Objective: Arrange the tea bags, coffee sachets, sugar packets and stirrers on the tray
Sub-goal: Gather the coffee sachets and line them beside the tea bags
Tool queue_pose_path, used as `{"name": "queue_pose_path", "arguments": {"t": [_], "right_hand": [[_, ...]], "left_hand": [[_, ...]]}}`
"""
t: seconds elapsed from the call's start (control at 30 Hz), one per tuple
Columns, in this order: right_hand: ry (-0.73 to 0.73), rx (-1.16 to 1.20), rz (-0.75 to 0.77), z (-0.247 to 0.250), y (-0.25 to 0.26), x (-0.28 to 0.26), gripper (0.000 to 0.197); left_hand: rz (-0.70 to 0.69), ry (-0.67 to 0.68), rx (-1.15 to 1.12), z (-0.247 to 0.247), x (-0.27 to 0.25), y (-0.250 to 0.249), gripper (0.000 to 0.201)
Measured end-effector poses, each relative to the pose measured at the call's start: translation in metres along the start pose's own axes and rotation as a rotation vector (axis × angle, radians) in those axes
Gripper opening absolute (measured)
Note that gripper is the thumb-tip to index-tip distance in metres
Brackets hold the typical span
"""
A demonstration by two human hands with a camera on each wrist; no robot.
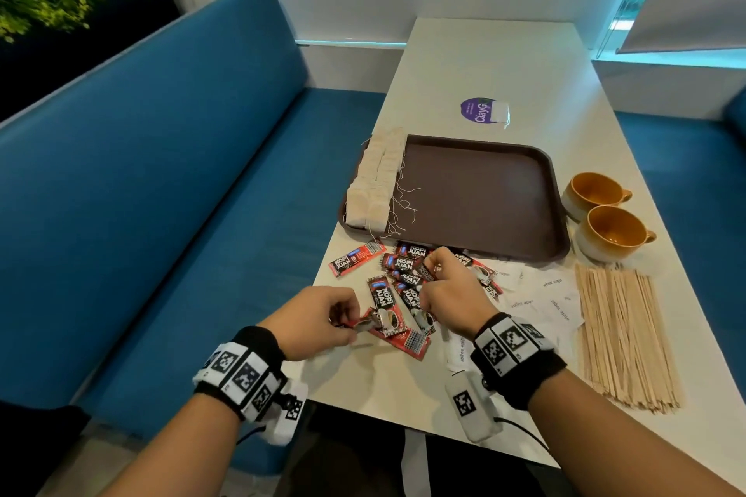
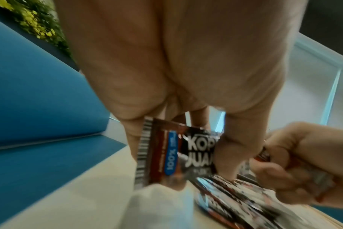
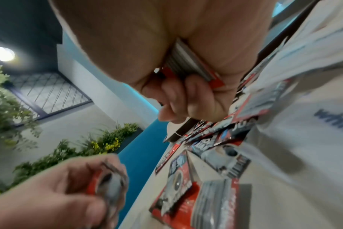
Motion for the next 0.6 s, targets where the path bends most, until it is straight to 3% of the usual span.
{"name": "queue_pose_path", "arguments": {"t": [0.2,0.3,0.43,0.53,0.6], "right_hand": [[0.13,-0.23,0.091,-0.033,0.018,0.002,0.018],[0.154,-0.344,0.128,-0.039,0.024,0.005,0.018],[0.132,-0.633,0.104,-0.046,0.026,0.009,0.01],[0.13,-0.872,0.135,-0.055,0.026,0.005,0.035],[0.118,-0.895,0.143,-0.058,0.025,0.005,0.042]], "left_hand": [[0.095,-0.179,-0.174,0.039,0.014,0.005,0.013],[0.146,-0.282,-0.029,0.051,0.033,0.003,0.006],[0.211,-0.315,0.117,0.047,0.065,0.001,0.018],[0.229,-0.277,0.282,0.033,0.083,0.005,0.033],[0.238,-0.259,0.352,0.026,0.087,0.008,0.042]]}}
Point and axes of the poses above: each hand's wrist, its own x-axis towards the middle knuckle, its own z-axis out of the back of the hand, y = z × x, the point moved 7 cm from there along x, towards the middle knuckle, and after that the axes turned 5 degrees about -x, right-handed, at the moved point
